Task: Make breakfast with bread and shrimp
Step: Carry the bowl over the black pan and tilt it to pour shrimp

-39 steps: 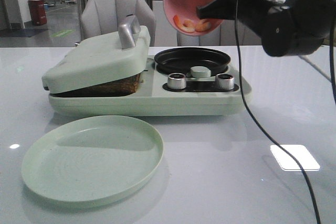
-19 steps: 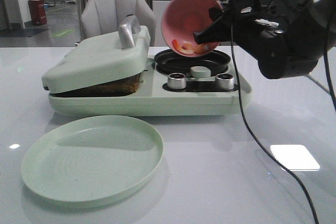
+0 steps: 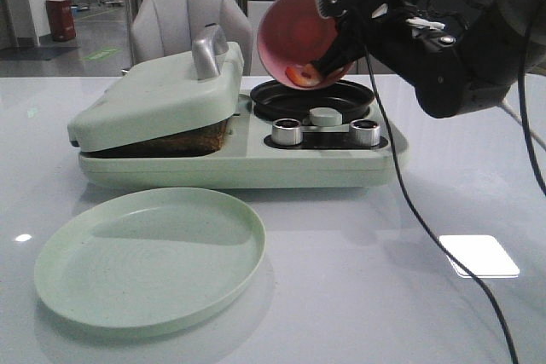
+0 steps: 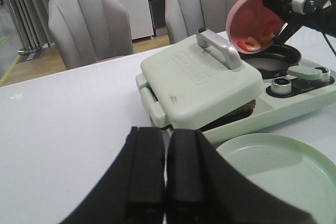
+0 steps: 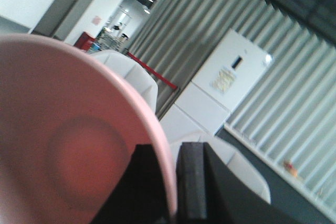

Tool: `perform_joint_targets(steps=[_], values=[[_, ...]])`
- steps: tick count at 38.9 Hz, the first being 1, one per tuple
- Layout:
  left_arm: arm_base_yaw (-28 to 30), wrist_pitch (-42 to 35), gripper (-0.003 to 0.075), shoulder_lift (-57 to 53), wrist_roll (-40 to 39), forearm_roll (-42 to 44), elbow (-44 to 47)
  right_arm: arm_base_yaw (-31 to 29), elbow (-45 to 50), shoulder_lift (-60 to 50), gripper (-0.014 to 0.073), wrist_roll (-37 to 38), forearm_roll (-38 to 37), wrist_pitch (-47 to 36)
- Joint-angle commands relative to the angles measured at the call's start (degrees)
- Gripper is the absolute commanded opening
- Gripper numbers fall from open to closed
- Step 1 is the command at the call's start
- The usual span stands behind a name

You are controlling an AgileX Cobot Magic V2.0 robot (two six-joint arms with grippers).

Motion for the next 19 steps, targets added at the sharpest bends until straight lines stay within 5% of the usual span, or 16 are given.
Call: perform_joint_targets(steps=[1, 13, 19], values=[[-0.51, -4.65, 0.0112, 0.56, -0.62, -0.48, -1.44, -0.19, -1.93, -3.68, 0.014, -6.32, -3.47, -9.88], [-0.51, -4.65, 0.0112, 0.56, -0.62, -0.48, -1.44, -0.19, -1.93, -3.68, 0.014, -10.99, -1.08, -9.88], [-0.51, -4.65, 0.0112, 0.56, -0.62, -0.48, -1.44, -0.19, -1.93, -3.98, 0.014, -2.33, 6.07, -9.82]])
